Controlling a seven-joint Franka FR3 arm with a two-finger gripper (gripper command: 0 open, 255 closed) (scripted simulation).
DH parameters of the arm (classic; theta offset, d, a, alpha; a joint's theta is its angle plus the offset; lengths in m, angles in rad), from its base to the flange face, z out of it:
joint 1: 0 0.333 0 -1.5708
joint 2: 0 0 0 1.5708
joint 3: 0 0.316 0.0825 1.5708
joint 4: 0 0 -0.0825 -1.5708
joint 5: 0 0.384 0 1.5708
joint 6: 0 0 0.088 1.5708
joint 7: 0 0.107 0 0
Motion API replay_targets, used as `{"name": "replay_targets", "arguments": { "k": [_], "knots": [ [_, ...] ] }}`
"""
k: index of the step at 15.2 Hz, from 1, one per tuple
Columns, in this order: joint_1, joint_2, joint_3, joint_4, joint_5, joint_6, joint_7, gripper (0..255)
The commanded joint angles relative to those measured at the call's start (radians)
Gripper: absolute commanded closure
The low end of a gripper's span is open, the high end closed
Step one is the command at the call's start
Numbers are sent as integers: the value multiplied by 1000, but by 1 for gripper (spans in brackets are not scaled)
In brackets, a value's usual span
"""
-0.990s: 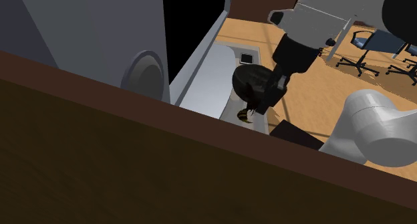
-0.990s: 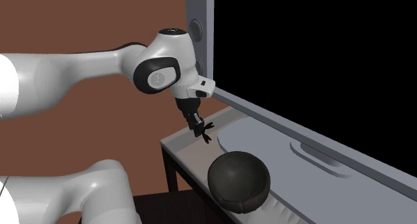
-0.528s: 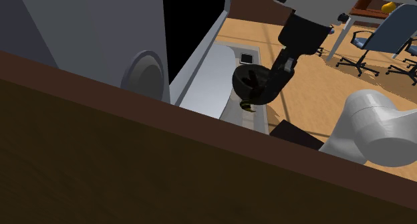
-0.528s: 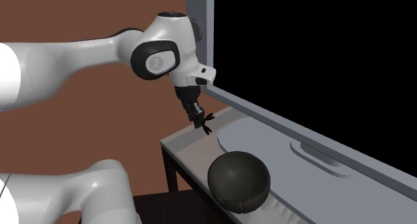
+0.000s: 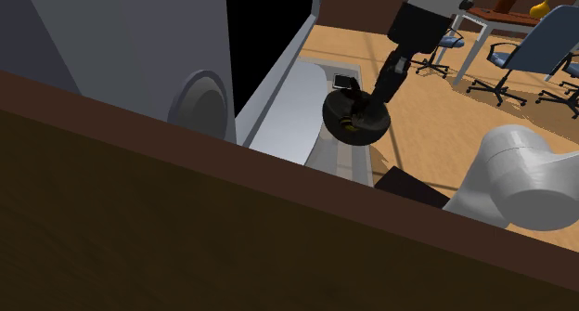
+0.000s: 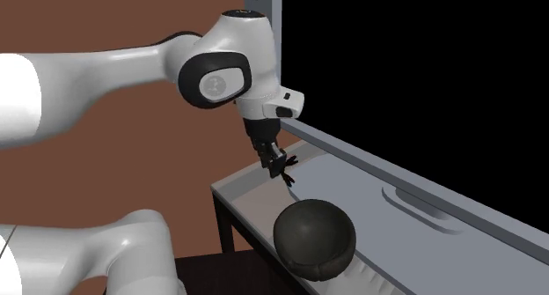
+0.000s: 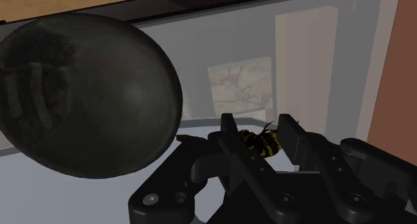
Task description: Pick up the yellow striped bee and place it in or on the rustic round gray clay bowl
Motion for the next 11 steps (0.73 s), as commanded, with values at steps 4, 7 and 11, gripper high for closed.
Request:
{"name": "replay_targets", "arguments": {
  "k": [4, 7, 11],
  "knots": [
    [-51, 23, -130, 6, -86, 2, -130, 255],
    [-79, 56, -202, 23, -131, 12, -203, 255],
    [-107, 111, -287, 59, -179, 28, -289, 255]
  ]
}}
